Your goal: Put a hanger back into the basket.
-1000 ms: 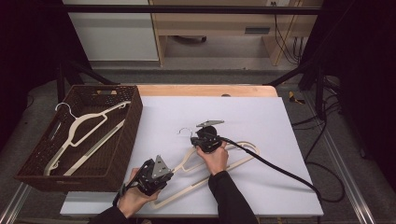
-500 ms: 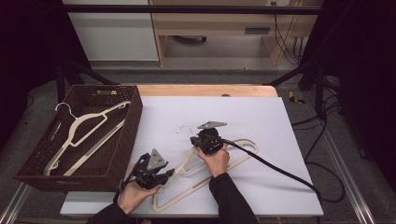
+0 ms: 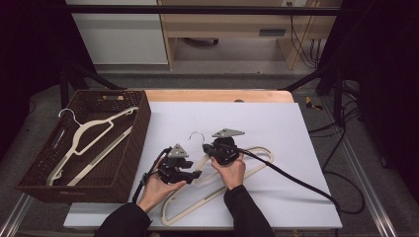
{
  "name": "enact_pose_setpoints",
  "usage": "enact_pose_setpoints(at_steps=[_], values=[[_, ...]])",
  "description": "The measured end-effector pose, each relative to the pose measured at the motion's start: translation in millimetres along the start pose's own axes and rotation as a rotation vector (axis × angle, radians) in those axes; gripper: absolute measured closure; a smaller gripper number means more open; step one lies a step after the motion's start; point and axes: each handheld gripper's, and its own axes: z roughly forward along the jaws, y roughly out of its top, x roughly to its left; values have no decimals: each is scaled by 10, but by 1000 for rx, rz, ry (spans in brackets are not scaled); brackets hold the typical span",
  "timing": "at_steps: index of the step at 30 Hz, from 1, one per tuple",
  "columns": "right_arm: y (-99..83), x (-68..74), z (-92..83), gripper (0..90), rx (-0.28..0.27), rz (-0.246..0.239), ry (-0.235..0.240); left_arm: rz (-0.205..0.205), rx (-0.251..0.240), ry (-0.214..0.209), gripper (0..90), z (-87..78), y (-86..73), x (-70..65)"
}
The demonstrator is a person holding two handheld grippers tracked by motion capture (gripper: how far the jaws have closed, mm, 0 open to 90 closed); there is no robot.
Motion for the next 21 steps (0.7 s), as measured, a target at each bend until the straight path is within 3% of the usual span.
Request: enact_pose_setpoints(at_steps=[4, 7, 12, 14, 18, 21], values=[[1, 22, -51, 892, -6, -8, 0, -25, 30, -20, 661, 96, 1, 31], [4, 26, -83, 892, -15, -18, 0, -37, 22, -49, 739, 92, 3, 32], [15, 42, -142, 887, -27, -24, 4, -58, 7, -67, 759, 60, 3, 18], [20, 38, -186, 880, -31, -50, 8, -70, -12, -73, 768, 43, 5, -12], [20, 43, -342, 795, -47, -55, 48, -91, -49, -106, 799, -33, 18, -73], [27, 57, -507, 682, -69, -90, 66, -88, -86, -125, 830, -109, 27, -127]])
